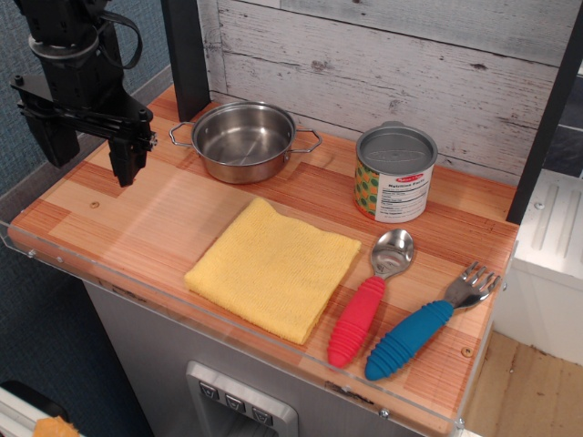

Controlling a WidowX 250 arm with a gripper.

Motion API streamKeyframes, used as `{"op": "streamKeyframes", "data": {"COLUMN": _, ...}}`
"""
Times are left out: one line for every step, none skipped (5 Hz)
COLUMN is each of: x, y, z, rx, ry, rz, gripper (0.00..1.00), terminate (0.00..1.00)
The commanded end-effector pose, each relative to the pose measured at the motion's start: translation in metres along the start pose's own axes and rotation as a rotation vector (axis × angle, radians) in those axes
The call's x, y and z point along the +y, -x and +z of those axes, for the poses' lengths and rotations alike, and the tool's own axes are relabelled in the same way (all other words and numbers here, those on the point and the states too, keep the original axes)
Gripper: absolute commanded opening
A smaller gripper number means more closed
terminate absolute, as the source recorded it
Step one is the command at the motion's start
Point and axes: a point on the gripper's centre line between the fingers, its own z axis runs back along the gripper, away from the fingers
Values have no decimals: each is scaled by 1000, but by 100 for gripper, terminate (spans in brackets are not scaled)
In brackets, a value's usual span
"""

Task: Place the pot on top of the orange towel

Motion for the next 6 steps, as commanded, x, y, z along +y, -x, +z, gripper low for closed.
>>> {"op": "streamKeyframes", "data": {"x": 0, "y": 0, "z": 0, "rx": 0, "ry": 0, "rz": 0, "gripper": 100, "terminate": 0}}
{"op": "streamKeyframes", "data": {"x": -4, "y": -6, "z": 3, "rx": 17, "ry": -6, "rz": 150, "gripper": 100, "terminate": 0}}
{"op": "streamKeyframes", "data": {"x": -10, "y": -18, "z": 5, "rx": 40, "ry": 5, "rz": 331, "gripper": 100, "terminate": 0}}
{"op": "streamKeyframes", "data": {"x": -19, "y": -40, "z": 5, "rx": 70, "ry": 69, "rz": 474, "gripper": 100, "terminate": 0}}
{"op": "streamKeyframes", "data": {"x": -32, "y": -62, "z": -1, "rx": 41, "ry": 89, "rz": 619, "gripper": 100, "terminate": 0}}
{"op": "streamKeyframes", "data": {"x": -38, "y": -73, "z": -4, "rx": -14, "ry": 81, "rz": 761, "gripper": 100, "terminate": 0}}
